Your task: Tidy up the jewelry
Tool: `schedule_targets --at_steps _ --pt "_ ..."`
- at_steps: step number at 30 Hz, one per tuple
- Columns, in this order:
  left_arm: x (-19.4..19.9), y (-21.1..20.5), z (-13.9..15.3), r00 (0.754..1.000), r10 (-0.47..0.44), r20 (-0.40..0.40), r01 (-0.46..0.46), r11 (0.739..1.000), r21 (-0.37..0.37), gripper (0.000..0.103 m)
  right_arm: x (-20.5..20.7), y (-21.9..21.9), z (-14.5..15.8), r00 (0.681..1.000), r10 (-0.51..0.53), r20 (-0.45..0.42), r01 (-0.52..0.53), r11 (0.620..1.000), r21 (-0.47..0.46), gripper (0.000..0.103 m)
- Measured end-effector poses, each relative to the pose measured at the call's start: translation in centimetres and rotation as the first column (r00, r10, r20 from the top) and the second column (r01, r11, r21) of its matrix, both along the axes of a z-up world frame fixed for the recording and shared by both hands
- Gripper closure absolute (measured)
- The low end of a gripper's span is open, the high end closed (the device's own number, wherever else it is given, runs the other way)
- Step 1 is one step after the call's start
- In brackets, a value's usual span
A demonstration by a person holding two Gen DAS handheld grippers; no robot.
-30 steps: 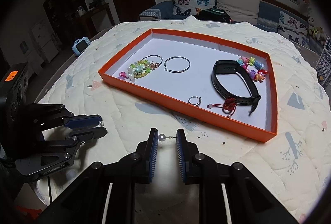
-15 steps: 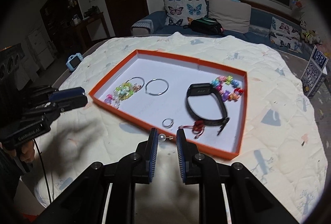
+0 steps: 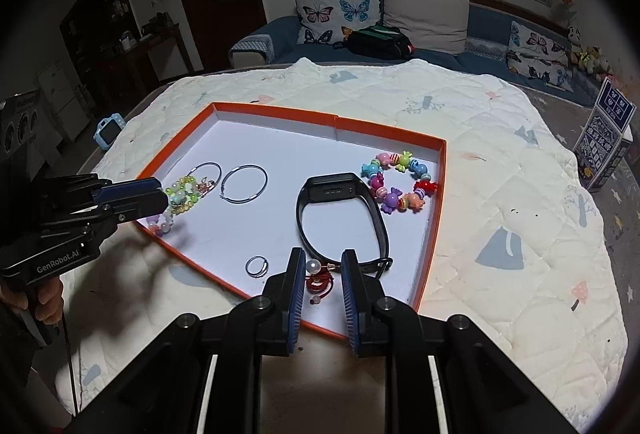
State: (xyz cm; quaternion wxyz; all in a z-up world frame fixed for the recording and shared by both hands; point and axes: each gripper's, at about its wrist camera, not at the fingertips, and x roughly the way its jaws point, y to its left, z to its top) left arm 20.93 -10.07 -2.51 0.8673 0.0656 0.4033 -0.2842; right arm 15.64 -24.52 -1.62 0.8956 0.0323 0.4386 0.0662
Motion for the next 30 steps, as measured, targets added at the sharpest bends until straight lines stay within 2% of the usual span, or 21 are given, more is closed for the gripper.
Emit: schedule_targets --at_steps 13,16,24,27,30 --pt "1.3 -1.1 -1.6 0.999 -0.004 -0.034 0.005 1.000 0.017 0.081 1.7 -0.9 -1.2 1.000 0.007 -0.008 -0.007 0.999 0.043 0.082" --pt "1.3 -1.1 -1.7 0.999 0.005 -0.034 -0.004 1.000 0.020 0.065 1.7 -1.1 -1.2 1.000 0.007 -0.011 -0.006 0.999 0.046 0.082" --pt "0.5 -0.6 -0.7 1.000 0.021 -0.009 -0.021 1.000 0.022 0.063 0.7 -1.0 -0.5 1.000 0.002 0.004 -0.002 0.999 0.037 0.080" --pt "-0.2 -0.2 -0.1 0.999 0.042 0.007 -0.043 0.999 0.020 0.048 0.2 -0.7 -0.2 1.000 0.001 0.004 -0.001 1.000 0.026 0.075" --pt "-1.0 0.4 0.7 0.998 0.063 0.026 -0.063 0.998 0.017 0.041 -0.5 -0.3 0.1 1.000 -0.001 0.013 0.001 1.000 -0.005 0.073"
